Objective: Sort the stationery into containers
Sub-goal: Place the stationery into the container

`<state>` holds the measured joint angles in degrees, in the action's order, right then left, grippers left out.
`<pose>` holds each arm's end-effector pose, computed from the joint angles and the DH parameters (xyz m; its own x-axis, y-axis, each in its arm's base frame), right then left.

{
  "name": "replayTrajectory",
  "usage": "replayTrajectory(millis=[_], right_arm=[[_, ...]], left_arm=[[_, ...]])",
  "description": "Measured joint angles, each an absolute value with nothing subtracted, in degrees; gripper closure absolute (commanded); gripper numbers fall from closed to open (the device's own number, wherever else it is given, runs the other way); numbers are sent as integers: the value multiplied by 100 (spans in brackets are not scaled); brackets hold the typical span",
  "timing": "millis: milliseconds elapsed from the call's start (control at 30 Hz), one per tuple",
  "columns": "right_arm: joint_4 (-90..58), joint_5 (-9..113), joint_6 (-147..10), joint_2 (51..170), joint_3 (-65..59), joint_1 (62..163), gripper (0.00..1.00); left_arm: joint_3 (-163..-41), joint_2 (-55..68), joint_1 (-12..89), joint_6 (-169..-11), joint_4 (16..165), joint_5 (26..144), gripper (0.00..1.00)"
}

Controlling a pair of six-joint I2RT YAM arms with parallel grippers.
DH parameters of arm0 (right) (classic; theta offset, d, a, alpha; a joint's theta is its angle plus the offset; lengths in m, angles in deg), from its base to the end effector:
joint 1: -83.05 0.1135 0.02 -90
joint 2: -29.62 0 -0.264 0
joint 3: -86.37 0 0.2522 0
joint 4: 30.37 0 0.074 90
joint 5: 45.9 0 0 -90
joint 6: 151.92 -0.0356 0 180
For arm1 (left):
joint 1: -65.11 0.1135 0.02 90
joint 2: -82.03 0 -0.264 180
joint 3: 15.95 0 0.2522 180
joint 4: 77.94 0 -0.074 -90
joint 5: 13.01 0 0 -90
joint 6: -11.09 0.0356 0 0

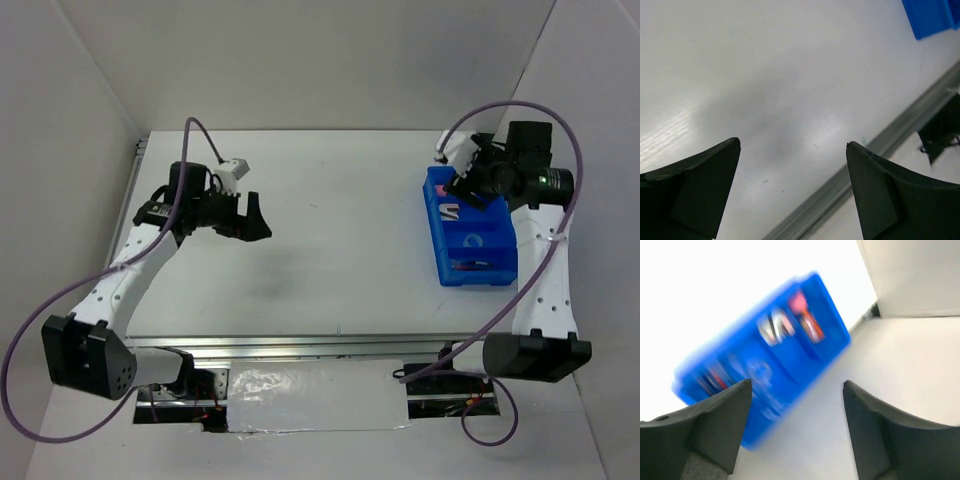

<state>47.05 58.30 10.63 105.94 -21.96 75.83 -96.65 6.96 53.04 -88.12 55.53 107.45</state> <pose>0.2467 -0.0225 0.4264 -0.1651 -0.9113 -0.3772 -0.6887 0.3803 -0.6173 0.2721 -0.0766 0.3248 -0.7208 0.0131 -0.6930 0.4453 0.7749 -0.4486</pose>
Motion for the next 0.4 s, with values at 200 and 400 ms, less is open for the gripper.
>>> replayTrajectory(millis=[200, 400], right_arm=[[3170, 6947, -1769, 8782, -308, 7493, 8], [1992, 6991, -3297, 7276, 1607, 7535, 4]], left_arm=[[-9335, 1393, 5533, -8816, 5854, 9654, 1], [-8439, 2248, 5632, -8965, 6060, 8531, 1]])
